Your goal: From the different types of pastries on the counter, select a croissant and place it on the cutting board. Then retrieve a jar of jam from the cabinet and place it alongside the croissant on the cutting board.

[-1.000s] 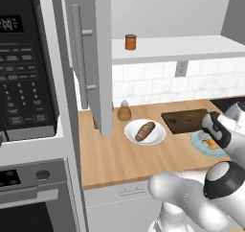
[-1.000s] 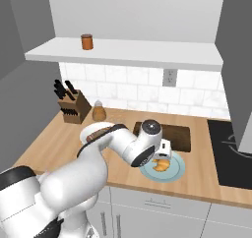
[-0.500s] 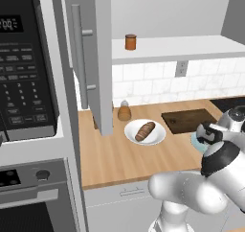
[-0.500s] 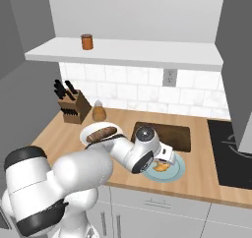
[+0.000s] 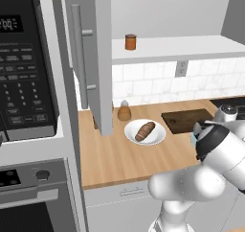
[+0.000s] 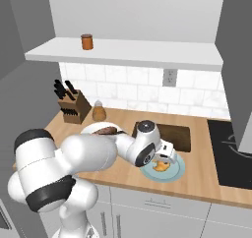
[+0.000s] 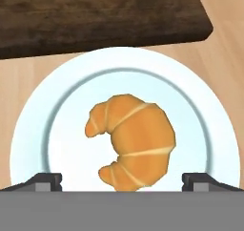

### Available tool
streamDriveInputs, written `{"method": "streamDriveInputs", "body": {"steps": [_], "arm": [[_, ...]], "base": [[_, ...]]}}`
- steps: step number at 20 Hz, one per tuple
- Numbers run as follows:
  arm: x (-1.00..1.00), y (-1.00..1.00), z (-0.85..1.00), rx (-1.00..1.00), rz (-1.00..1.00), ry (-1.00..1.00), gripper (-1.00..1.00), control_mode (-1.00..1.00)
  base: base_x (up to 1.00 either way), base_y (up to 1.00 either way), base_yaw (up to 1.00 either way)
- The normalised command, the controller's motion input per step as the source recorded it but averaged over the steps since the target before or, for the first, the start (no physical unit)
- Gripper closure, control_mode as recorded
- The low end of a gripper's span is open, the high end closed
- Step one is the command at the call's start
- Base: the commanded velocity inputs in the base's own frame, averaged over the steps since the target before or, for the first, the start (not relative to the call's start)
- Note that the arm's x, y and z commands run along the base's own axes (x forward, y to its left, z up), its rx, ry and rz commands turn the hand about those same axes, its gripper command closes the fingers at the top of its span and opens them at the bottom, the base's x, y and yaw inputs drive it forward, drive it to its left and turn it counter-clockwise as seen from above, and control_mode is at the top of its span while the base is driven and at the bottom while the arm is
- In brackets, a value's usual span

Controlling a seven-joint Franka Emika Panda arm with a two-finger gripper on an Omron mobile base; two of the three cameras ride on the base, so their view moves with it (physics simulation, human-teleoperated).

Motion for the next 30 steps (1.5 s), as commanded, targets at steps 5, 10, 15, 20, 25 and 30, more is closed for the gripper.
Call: {"method": "streamDriveInputs", "body": {"steps": [5, 10, 15, 20, 25, 30], "arm": [[0.11, -0.09, 0.0, 0.0, 0.0, 0.05, -1.0, -1.0], [0.02, -0.08, -0.05, 0.0, 0.0, 0.01, -1.0, -1.0], [0.0, -0.03, -0.2, 0.0, 0.0, 0.06, -1.0, -1.0], [0.0, 0.0, -0.24, 0.0, 0.0, 0.08, -1.0, -1.0], [0.0, -0.06, -0.14, 0.0, 0.0, 0.02, -1.0, -1.0], [0.07, -0.2, -0.12, 0.0, 0.0, 0.0, -1.0, -1.0]], "base": [[0.0, 0.0, 0.0], [0.0, 0.0, 0.0], [0.0, 0.0, 0.0], [0.0, 0.0, 0.0], [0.0, 0.0, 0.0], [0.0, 0.0, 0.0]]}}
